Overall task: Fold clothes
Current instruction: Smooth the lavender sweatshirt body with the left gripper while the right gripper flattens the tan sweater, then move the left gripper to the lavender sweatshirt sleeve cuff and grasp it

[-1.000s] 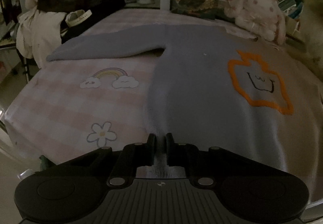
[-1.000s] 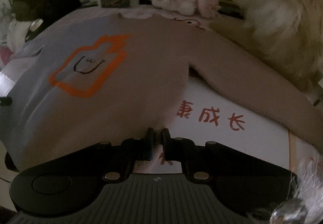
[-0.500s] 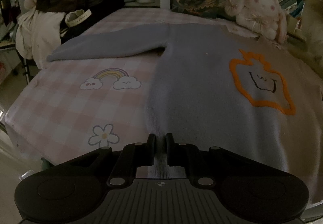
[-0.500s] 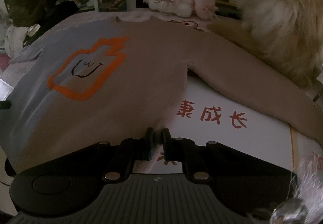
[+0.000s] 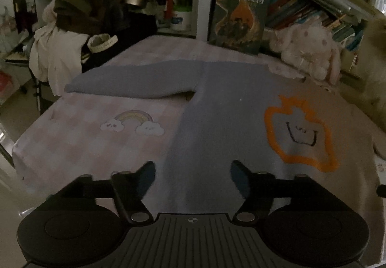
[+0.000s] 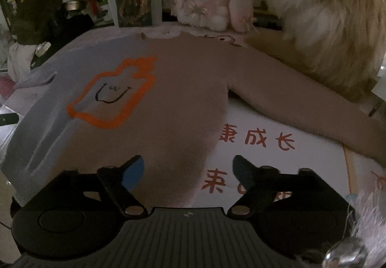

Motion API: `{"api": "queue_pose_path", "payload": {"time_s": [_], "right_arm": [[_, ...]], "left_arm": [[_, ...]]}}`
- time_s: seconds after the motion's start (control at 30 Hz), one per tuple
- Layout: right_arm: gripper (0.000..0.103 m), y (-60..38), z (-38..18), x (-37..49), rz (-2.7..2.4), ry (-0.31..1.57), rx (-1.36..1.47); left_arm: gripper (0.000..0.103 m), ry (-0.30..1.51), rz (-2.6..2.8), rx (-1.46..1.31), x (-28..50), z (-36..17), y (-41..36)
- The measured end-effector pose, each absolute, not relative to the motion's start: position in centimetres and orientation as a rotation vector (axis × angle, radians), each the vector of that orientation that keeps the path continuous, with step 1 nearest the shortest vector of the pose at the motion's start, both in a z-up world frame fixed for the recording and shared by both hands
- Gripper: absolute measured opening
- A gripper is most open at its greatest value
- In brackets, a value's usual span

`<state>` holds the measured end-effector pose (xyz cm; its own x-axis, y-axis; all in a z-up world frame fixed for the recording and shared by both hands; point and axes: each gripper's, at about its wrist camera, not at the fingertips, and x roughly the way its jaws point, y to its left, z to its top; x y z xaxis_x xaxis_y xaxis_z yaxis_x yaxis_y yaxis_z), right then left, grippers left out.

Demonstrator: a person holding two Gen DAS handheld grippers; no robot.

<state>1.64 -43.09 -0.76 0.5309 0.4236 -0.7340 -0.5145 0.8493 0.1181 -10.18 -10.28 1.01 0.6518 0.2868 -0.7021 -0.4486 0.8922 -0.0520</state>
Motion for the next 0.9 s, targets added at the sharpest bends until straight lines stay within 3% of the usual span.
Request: {"api": "queue_pose_path", "payload": {"time_s": [0.27, 0.9], "right_arm": [[0.097, -42.1, -0.7, 0.5, 0.489, 0.831, -0.116], [0.100, -32.4, -0.4, -4.6, 0.175, 0.825, -0.037]], "left_arm": [[0.080, 0.757, 0.359, -0.222, -9.7, 0.6, -9.4], [0.083, 0.809, 0.051, -0.151, -7.4, -0.8, -1.3]]}}
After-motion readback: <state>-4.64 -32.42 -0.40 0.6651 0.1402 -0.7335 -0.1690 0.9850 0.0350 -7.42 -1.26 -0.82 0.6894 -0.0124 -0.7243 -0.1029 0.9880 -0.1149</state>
